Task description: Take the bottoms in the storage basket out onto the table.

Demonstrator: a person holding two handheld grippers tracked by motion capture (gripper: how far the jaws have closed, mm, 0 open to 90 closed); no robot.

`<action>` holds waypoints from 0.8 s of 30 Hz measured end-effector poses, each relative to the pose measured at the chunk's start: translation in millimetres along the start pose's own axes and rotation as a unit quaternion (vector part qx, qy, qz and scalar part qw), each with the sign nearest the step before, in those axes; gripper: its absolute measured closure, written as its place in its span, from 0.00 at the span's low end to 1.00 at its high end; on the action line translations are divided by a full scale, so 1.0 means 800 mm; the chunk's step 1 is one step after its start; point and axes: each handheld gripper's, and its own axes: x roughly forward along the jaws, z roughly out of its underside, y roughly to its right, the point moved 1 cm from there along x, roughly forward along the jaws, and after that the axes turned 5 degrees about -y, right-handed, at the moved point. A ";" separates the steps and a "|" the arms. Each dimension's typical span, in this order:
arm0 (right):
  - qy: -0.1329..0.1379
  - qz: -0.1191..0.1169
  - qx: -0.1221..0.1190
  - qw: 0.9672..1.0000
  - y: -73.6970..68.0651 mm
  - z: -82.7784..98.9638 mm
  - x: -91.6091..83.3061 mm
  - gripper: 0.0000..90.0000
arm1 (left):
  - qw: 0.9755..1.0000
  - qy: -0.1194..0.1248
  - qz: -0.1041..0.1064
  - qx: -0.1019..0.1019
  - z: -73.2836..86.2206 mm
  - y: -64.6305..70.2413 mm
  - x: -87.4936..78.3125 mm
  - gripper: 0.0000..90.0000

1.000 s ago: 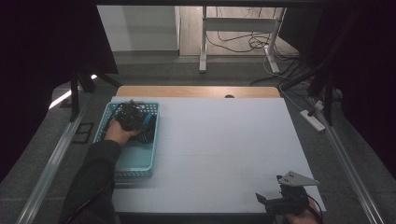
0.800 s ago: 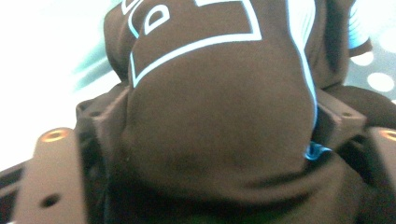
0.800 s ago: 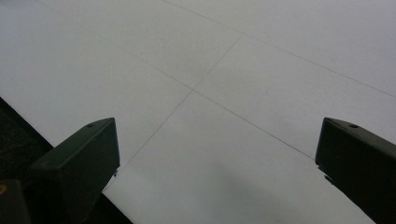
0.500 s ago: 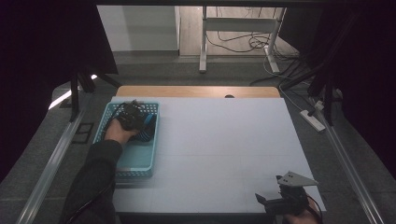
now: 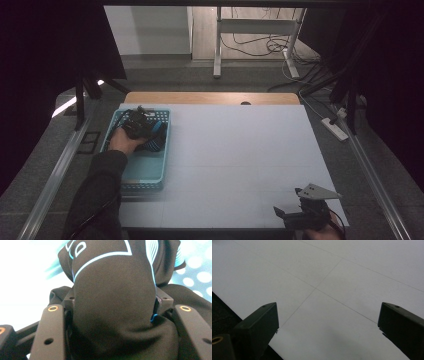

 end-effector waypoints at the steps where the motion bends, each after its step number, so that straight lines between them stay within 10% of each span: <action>1: 0.000 0.001 0.001 1.000 0.000 0.000 0.000 0.04 | 1.000 0.003 0.003 -0.001 0.000 -0.001 -0.002 0.47; 24: 0.001 0.002 0.008 1.000 0.002 0.000 0.000 0.00 | 0.995 0.099 0.026 -0.012 0.023 -0.003 -0.052 0.47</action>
